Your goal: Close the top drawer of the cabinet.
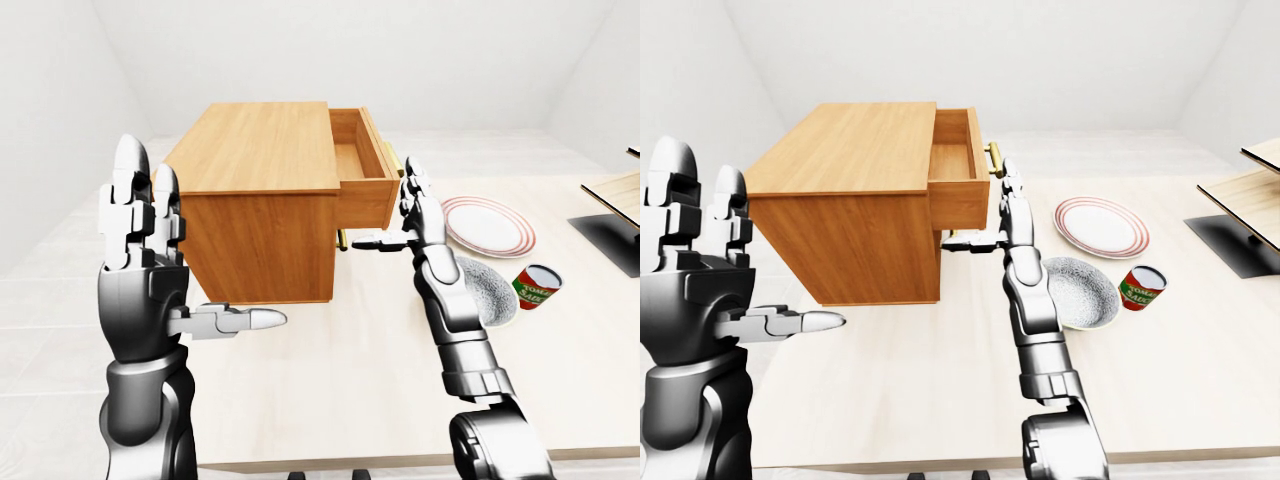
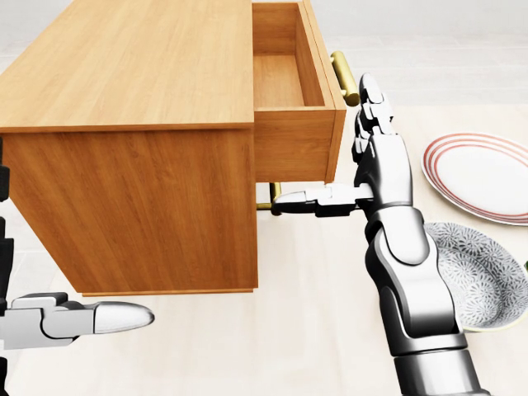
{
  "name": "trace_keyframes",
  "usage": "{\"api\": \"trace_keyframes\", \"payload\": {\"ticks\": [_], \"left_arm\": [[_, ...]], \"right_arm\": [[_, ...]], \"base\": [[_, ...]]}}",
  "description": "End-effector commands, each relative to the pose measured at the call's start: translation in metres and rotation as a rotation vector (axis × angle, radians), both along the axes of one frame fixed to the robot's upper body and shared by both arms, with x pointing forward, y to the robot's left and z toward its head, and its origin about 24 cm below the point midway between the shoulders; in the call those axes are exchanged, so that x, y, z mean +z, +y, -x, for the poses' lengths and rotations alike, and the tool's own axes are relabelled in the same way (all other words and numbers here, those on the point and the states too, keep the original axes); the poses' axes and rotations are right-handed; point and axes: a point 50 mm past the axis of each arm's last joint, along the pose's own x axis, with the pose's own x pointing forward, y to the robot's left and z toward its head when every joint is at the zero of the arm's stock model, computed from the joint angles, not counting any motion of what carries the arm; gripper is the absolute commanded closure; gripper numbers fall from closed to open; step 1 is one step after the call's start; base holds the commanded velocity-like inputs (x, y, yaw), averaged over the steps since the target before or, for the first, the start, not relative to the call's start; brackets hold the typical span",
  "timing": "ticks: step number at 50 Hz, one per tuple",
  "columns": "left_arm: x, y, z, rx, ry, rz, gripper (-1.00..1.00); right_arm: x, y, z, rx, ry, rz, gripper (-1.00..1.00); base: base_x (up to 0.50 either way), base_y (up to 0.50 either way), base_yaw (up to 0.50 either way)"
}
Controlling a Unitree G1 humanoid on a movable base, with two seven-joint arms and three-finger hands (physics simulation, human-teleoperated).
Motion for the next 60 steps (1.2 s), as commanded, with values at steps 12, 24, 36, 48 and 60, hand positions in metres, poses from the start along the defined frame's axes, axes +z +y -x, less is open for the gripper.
{"api": "trace_keyframes", "payload": {"ticks": [12, 24, 36, 48, 60], "left_arm": [[-0.002, -0.001, -0.001, -0.005, 0.009, -0.004, -1.00], [-0.001, -0.002, -0.001, -0.010, 0.006, -0.007, -1.00], [-0.003, -0.002, -0.002, -0.012, 0.017, -0.010, -1.00], [-0.004, -0.002, -0.003, -0.012, 0.022, -0.011, -1.00], [-0.004, -0.002, -0.003, -0.012, 0.023, -0.014, -1.00]], "right_arm": [[0.002, 0.033, -0.003, 0.131, 0.008, -0.013, -1.00], [0.009, 0.042, 0.001, 0.158, -0.028, -0.012, -1.00], [0.013, 0.049, 0.010, 0.180, -0.069, 0.011, -1.00], [0.021, 0.055, 0.015, 0.198, -0.109, 0.018, -1.00], [0.020, 0.066, 0.018, 0.230, -0.108, 0.018, -1.00]], "base": [[0.01, 0.00, 0.01], [0.00, 0.00, 0.00], [0.00, 0.00, 0.00], [0.00, 0.00, 0.00], [0.00, 0.00, 0.00]]}}
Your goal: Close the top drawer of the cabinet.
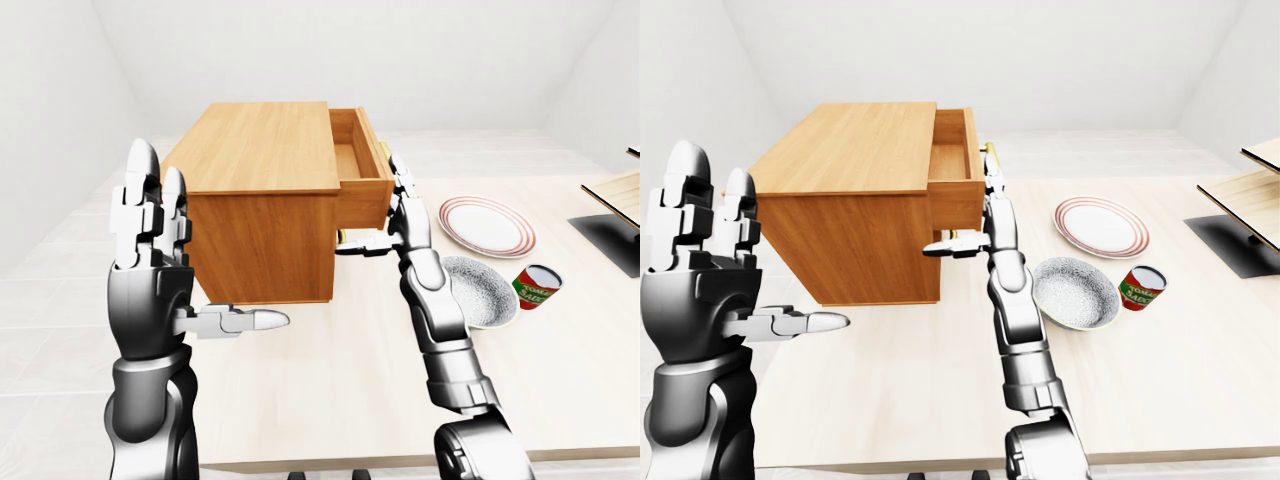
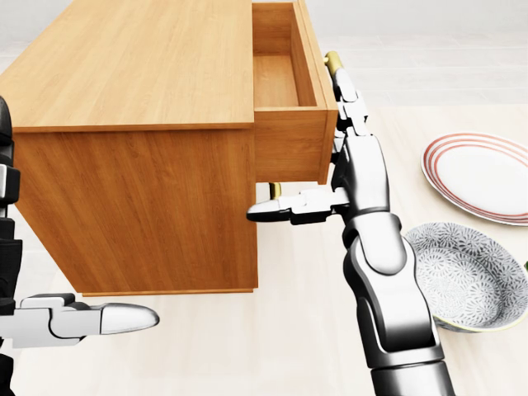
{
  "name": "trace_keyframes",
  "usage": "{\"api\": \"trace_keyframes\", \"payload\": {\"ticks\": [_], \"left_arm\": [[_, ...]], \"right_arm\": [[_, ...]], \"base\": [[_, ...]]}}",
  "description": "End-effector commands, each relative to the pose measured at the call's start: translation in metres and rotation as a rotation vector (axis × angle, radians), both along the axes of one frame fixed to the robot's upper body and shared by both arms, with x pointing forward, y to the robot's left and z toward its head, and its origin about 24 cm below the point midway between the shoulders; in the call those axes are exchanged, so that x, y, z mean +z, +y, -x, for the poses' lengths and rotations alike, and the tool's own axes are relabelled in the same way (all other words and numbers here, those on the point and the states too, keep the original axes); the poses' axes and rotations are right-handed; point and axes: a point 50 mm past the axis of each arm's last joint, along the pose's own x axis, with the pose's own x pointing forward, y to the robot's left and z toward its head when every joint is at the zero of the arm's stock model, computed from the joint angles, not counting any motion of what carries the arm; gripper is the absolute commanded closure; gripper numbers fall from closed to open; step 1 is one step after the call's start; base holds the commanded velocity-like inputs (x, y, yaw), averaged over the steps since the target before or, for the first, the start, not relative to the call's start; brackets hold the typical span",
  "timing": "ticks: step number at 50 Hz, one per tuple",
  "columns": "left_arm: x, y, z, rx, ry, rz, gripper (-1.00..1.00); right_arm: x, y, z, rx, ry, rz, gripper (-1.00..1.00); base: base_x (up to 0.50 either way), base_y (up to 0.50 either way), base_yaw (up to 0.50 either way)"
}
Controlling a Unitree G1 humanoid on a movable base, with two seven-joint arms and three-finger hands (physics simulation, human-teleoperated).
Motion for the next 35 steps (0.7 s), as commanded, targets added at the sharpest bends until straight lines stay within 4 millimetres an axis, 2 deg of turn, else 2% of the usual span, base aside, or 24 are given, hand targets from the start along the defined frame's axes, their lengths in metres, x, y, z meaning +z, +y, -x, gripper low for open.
{"api": "trace_keyframes", "payload": {"ticks": [1, 9, 35], "left_arm": [[-0.001, 0.000, -0.001, -0.002, 0.004, -0.002, -1.00], [-0.001, 0.000, 0.000, -0.002, 0.004, -0.002, -1.00], [0.000, 0.000, -0.001, -0.002, 0.002, -0.002, -1.00]], "right_arm": [[0.014, 0.038, 0.007, 0.177, -0.055, 0.000, -1.00], [0.014, 0.040, 0.007, 0.180, -0.051, -0.014, -1.00], [0.004, 0.072, 0.007, 0.262, 0.004, -0.012, -1.00]], "base": [[0.00, 0.00, 0.00], [0.00, 0.00, 0.00], [0.00, 0.00, 0.00]]}}
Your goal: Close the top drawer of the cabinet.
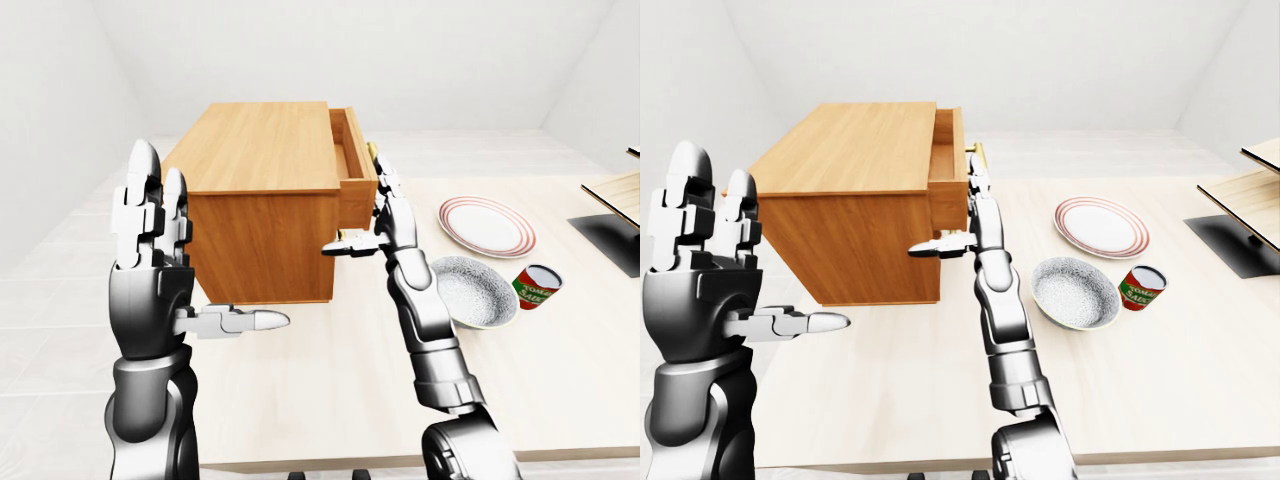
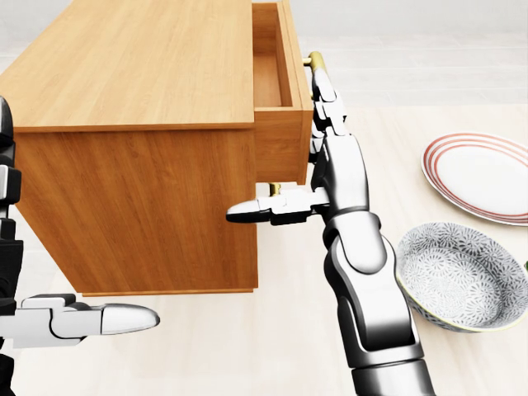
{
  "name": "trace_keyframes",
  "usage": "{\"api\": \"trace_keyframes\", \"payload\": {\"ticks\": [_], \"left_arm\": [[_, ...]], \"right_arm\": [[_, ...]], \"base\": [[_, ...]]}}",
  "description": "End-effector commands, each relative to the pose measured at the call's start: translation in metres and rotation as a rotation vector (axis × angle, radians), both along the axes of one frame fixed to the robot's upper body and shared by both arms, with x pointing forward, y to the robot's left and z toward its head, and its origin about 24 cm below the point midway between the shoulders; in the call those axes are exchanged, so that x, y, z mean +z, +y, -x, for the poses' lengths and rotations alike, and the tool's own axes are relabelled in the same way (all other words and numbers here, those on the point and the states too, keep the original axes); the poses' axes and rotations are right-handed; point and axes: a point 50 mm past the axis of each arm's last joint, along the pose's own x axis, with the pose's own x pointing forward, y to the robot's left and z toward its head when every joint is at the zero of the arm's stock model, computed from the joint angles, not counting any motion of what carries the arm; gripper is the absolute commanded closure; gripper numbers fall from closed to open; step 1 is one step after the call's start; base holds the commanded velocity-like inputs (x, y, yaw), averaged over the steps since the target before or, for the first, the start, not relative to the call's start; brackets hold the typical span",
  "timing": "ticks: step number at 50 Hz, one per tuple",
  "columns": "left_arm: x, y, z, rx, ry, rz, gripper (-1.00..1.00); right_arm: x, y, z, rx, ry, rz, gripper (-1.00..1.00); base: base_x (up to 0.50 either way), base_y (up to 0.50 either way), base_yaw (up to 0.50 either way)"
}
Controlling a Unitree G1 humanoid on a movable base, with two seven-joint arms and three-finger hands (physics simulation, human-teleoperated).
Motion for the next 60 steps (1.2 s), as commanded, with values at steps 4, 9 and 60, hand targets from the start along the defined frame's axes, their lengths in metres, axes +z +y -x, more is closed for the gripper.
{"api": "trace_keyframes", "payload": {"ticks": [4, 9, 60], "left_arm": [[0.000, 0.000, -0.001, 0.001, 0.000, 0.000, -1.00], [0.000, 0.000, -0.001, 0.000, 0.000, -0.001, -1.00], [0.000, -0.001, 0.000, -0.003, 0.000, -0.006, -1.00]], "right_arm": [[0.003, 0.058, 0.008, 0.234, -0.003, 0.025, -1.00], [-0.001, 0.060, 0.011, 0.241, 0.007, 0.025, -1.00], [-0.002, 0.094, 0.023, 0.342, 0.012, 0.034, -1.00]], "base": [[0.00, 0.00, 0.00], [0.00, 0.00, 0.00], [0.00, 0.00, 0.00]]}}
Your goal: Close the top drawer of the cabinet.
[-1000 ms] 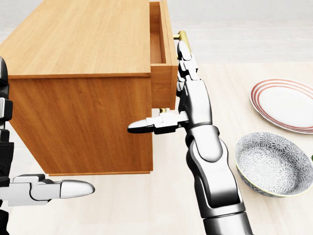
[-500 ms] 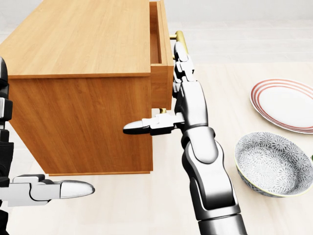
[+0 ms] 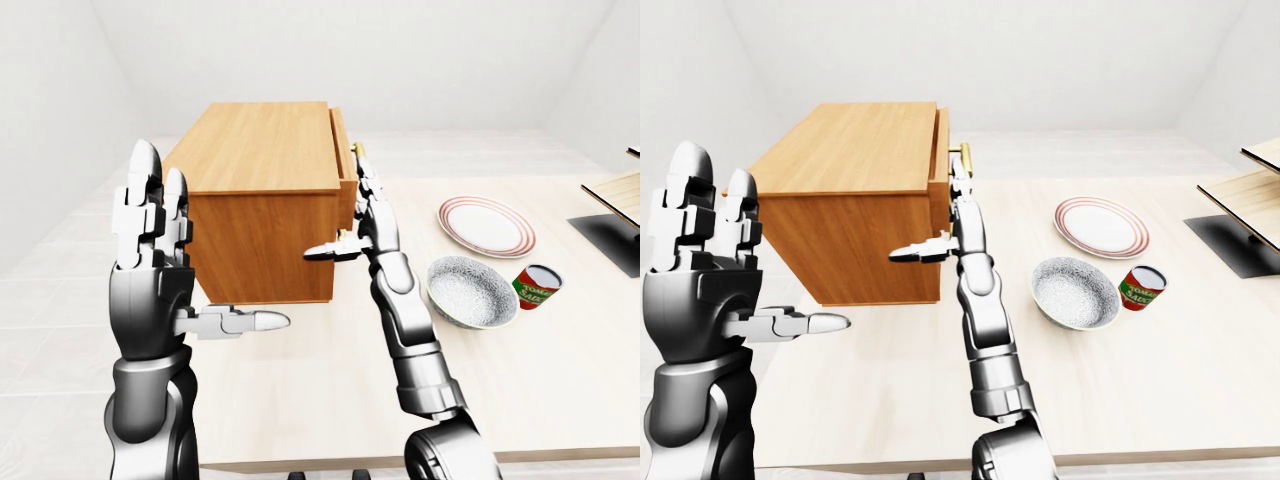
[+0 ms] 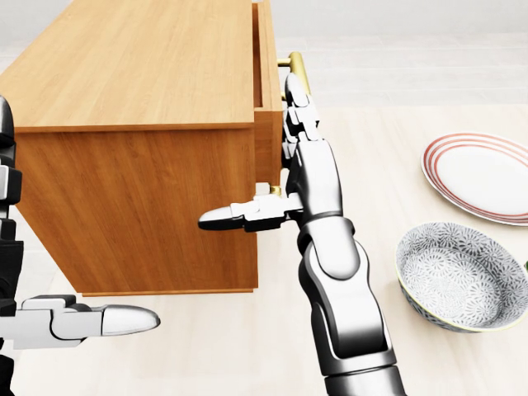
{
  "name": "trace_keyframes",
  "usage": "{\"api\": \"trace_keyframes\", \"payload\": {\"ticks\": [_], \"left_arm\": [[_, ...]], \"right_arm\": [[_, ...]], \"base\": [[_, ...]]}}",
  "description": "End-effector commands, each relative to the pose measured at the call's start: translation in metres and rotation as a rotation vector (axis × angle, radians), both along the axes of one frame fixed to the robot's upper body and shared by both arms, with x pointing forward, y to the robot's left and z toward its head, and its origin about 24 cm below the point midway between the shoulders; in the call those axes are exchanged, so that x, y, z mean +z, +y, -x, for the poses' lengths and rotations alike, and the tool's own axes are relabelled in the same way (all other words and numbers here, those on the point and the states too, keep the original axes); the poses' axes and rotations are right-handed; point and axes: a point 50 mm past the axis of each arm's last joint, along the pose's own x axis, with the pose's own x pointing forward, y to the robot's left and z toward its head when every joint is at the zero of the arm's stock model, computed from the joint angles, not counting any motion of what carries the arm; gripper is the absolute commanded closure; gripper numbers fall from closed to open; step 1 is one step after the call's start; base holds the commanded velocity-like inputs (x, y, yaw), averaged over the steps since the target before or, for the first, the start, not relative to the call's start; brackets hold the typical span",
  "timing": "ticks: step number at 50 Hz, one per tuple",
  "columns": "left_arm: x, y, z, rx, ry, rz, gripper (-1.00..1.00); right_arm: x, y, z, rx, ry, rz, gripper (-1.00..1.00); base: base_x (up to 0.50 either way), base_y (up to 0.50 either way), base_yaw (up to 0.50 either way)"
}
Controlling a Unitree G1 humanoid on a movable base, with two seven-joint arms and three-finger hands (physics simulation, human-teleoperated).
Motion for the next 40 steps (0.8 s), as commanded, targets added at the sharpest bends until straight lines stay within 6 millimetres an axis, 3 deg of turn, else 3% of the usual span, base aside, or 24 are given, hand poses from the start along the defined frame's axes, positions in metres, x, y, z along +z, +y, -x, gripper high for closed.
{"api": "trace_keyframes", "payload": {"ticks": [1, 19, 40], "left_arm": [[0.000, 0.000, -0.001, -0.001, 0.002, 0.001, -1.00], [-0.001, 0.001, -0.001, -0.003, 0.007, 0.009, -1.00], [0.000, 0.001, 0.000, -0.006, -0.003, 0.006, -1.00]], "right_arm": [[0.001, 0.069, 0.019, 0.308, -0.012, 0.050, -1.00], [0.008, 0.096, 0.025, 0.393, -0.023, 0.064, -1.00], [0.009, 0.112, 0.035, 0.444, -0.037, 0.086, -1.00]], "base": [[0.00, 0.00, 0.01], [0.00, 0.00, 0.00], [0.00, 0.00, 0.00]]}}
